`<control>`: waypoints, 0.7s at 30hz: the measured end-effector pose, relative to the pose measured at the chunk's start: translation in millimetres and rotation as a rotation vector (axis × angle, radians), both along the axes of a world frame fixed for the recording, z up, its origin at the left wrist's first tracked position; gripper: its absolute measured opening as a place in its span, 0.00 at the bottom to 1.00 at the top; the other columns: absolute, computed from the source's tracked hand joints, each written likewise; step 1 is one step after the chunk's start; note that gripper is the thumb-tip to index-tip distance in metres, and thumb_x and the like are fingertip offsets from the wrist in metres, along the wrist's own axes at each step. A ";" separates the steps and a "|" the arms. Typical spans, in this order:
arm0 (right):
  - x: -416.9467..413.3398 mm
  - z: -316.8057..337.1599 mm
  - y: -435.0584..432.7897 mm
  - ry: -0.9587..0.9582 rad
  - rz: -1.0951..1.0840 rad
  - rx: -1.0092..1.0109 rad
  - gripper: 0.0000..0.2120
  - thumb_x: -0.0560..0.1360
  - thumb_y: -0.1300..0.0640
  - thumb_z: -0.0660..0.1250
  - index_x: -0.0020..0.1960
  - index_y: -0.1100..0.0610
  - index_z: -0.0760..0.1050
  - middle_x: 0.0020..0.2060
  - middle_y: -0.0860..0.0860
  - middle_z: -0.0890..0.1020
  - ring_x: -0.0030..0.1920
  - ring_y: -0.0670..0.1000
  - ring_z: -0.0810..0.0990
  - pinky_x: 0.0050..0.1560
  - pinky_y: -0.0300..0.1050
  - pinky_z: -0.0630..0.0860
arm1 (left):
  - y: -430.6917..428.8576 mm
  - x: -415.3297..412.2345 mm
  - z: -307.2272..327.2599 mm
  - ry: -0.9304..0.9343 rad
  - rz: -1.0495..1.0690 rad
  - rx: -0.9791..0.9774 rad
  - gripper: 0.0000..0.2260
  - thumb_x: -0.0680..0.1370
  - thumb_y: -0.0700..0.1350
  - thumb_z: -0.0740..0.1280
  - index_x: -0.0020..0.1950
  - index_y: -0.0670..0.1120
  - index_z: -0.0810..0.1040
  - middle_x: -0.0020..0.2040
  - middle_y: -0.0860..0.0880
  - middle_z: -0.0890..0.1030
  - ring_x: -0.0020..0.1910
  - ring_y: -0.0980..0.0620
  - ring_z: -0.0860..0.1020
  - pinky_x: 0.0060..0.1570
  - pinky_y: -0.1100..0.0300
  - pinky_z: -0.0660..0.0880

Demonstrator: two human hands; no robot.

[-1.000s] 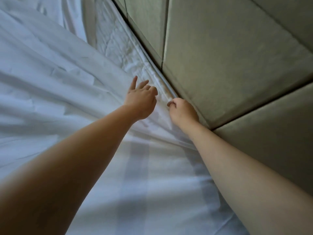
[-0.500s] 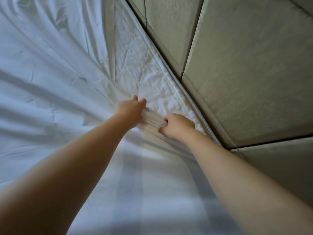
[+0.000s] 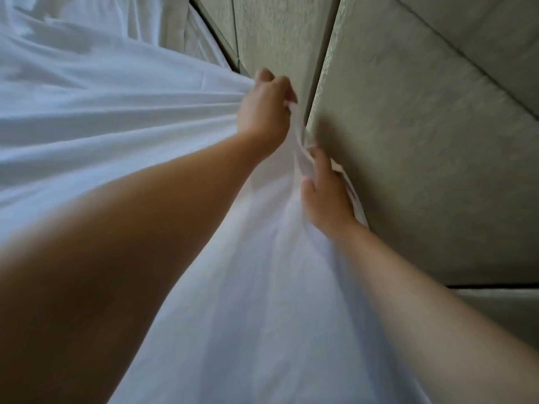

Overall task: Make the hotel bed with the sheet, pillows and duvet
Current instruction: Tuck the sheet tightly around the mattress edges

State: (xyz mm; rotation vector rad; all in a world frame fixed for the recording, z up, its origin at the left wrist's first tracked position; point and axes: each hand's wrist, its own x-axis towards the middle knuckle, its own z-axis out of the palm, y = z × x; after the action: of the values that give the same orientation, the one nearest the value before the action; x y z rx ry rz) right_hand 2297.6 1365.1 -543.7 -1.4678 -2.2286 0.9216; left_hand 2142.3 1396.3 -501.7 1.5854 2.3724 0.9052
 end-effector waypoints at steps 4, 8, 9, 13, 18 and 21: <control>5.5 -23.5 3.3 -0.224 0.154 -0.134 0.30 0.80 0.57 0.54 0.79 0.45 0.47 0.68 0.54 0.73 0.65 0.53 0.73 0.60 0.42 0.66 | -1.7 -3.3 -32.3 -0.045 -0.050 -0.036 0.07 0.77 0.39 0.64 0.51 0.48 0.78 0.58 0.47 0.72 0.49 0.49 0.77 0.49 0.51 0.77; -6.9 -44.7 10.1 -0.284 0.189 -0.225 0.30 0.82 0.52 0.52 0.79 0.50 0.42 0.72 0.58 0.68 0.70 0.56 0.69 0.67 0.49 0.64 | -1.8 3.9 -55.5 -0.083 -0.202 -0.072 0.09 0.77 0.40 0.65 0.56 0.50 0.73 0.63 0.49 0.68 0.50 0.48 0.76 0.49 0.53 0.76; -8.3 -49.3 12.4 -0.298 0.202 -0.216 0.30 0.82 0.51 0.52 0.79 0.50 0.41 0.73 0.58 0.67 0.71 0.57 0.68 0.69 0.49 0.63 | -3.4 3.9 -59.9 -0.090 -0.214 -0.072 0.10 0.77 0.38 0.63 0.57 0.49 0.72 0.63 0.49 0.67 0.47 0.47 0.76 0.45 0.52 0.75; -3.1 -68.6 20.2 -0.167 0.207 -0.331 0.32 0.82 0.52 0.53 0.79 0.44 0.38 0.78 0.51 0.57 0.75 0.53 0.62 0.72 0.44 0.58 | -14.2 -2.2 -80.2 -0.013 -0.088 -0.084 0.13 0.73 0.31 0.55 0.54 0.44 0.69 0.58 0.46 0.68 0.39 0.41 0.73 0.33 0.50 0.69; -11.2 -82.9 25.5 0.032 0.020 -0.360 0.26 0.82 0.52 0.55 0.78 0.46 0.54 0.76 0.47 0.61 0.75 0.49 0.59 0.70 0.36 0.54 | -12.8 -9.3 -127.7 0.176 -0.194 -0.315 0.12 0.80 0.47 0.57 0.61 0.48 0.73 0.66 0.47 0.72 0.61 0.43 0.73 0.58 0.51 0.69; -17.2 -85.9 33.4 0.105 -0.042 -0.391 0.24 0.81 0.56 0.55 0.77 0.48 0.61 0.73 0.50 0.68 0.73 0.49 0.64 0.67 0.35 0.57 | -1.2 -7.5 -143.0 0.317 -0.350 -0.365 0.19 0.81 0.53 0.53 0.68 0.49 0.72 0.72 0.50 0.68 0.74 0.49 0.60 0.72 0.48 0.55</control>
State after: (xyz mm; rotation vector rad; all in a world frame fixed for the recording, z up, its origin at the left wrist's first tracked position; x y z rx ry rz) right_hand 2280.4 1398.5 -629.6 -1.5730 -2.0123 1.4473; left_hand 2134.8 1395.1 -644.6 2.0022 2.1654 0.1504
